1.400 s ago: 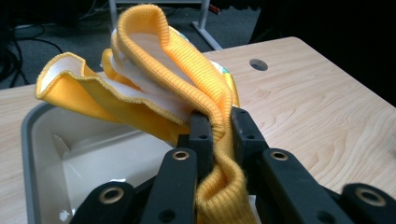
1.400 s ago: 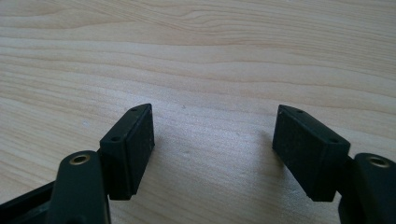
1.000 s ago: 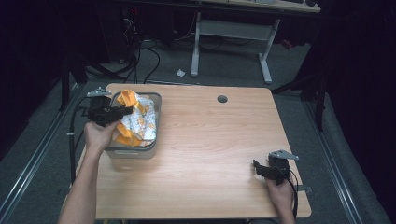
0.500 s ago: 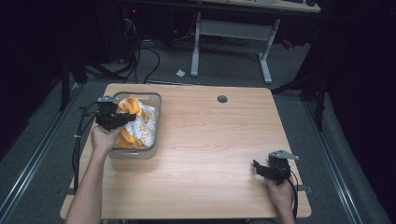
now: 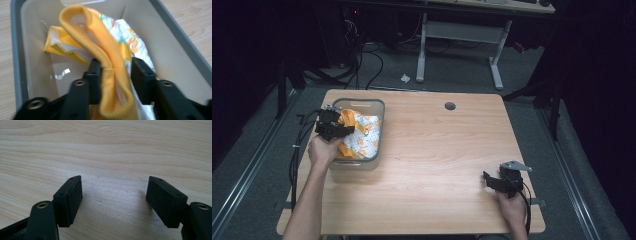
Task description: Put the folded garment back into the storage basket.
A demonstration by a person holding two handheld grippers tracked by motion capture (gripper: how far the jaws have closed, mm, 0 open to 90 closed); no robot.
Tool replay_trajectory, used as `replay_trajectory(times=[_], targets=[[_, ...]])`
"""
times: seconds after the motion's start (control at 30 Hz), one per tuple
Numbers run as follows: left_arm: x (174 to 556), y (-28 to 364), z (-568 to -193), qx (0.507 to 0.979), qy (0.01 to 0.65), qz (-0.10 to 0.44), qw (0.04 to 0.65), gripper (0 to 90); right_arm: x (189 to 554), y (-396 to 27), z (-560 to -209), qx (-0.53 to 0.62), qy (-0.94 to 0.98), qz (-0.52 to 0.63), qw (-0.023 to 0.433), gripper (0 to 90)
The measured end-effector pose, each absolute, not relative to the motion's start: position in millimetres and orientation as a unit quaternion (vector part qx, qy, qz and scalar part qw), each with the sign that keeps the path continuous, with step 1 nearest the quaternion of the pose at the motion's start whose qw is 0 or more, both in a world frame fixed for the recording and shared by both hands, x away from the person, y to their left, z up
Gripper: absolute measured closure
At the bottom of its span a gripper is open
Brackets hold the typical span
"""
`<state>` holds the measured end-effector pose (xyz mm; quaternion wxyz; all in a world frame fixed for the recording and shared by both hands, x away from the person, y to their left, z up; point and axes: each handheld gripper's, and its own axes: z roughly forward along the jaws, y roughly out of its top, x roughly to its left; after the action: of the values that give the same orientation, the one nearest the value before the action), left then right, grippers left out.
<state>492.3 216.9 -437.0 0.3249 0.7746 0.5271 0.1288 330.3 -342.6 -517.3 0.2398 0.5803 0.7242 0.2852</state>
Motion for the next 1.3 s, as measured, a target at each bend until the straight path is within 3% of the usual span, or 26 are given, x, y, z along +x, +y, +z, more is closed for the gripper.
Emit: replay_trajectory(times=[0.17,0.4,1.3], targets=[[485.4,218.4,-440.6,0.766,0.533,0.144,0.331,44.2,330.4,-342.6,-517.4,0.580,0.724,0.286,0.240,29.6],[476.2,222.6,-434.4,0.752,0.535,0.168,0.346,32.6,330.4,-342.6,-517.4,0.580,0.724,0.286,0.240,29.6],[442.6,213.3,-402.9,0.738,0.496,0.181,0.421,30.6,330.4,-342.5,-517.4,0.581,0.723,0.286,0.240,29.6]])
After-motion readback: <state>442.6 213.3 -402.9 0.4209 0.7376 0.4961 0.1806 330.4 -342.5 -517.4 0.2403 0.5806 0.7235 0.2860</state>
